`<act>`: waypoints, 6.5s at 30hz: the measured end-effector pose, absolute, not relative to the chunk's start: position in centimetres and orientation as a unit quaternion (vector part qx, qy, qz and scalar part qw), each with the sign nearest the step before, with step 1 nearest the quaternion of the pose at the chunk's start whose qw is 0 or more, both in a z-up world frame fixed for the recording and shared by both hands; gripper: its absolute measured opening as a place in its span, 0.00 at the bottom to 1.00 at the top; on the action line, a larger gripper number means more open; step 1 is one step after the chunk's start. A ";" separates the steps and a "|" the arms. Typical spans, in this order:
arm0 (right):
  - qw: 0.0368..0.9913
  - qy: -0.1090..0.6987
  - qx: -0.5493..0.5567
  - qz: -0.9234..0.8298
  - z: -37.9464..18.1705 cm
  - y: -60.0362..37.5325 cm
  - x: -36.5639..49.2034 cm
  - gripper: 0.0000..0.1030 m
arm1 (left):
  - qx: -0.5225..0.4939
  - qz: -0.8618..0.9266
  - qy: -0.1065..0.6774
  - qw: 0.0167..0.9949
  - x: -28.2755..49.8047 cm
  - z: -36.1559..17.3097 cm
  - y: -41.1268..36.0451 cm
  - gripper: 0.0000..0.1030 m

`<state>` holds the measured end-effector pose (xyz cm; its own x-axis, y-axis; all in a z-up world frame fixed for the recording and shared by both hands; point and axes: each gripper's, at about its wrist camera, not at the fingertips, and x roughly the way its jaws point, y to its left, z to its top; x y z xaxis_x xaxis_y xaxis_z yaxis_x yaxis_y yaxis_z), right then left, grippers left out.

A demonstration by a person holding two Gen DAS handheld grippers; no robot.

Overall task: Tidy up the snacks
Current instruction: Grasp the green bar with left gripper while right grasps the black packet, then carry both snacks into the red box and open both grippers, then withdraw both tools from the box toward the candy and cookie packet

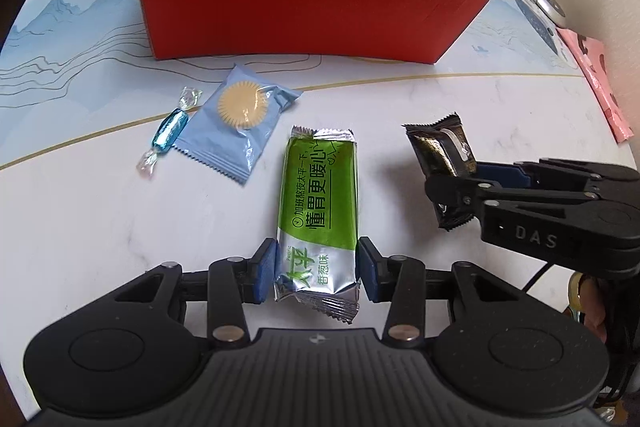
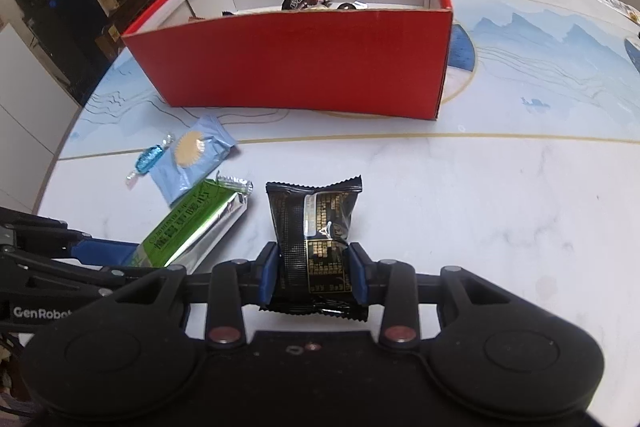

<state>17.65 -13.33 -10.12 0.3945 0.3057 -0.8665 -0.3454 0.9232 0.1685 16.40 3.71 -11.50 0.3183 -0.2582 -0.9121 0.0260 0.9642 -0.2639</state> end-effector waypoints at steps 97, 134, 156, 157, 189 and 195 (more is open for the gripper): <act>0.831 0.505 -0.116 0.200 -8.8 -7.4 37.8 0.36 | -0.001 -0.029 0.584 0.811 38.0 -8.9 3.7 0.42; 0.885 0.406 -0.027 0.227 0.9 -10.4 26.4 0.64 | -0.027 -0.055 0.465 0.883 25.5 1.0 4.8 0.47; 0.892 0.357 -0.022 0.278 2.0 -8.9 18.4 1.00 | -0.071 -0.038 0.420 0.904 16.8 2.0 9.5 0.75; 0.890 0.358 -0.021 0.281 1.8 -8.8 18.2 1.00 | -0.069 -0.037 0.420 0.904 16.5 1.8 9.7 0.75; 0.862 0.485 -0.008 0.147 -12.3 -0.7 22.4 0.94 | -0.097 0.103 0.439 0.887 10.6 -5.7 15.3 0.76; 0.866 0.489 -0.011 0.104 -14.1 0.7 24.0 0.90 | -0.097 0.107 0.455 0.879 10.4 -6.4 15.8 0.76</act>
<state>23.97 0.72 -14.09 0.5006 0.1689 -0.8491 -0.1910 0.9782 0.0820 10.43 15.82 -6.44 0.5623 0.0998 -0.8209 -0.2762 0.9583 -0.0727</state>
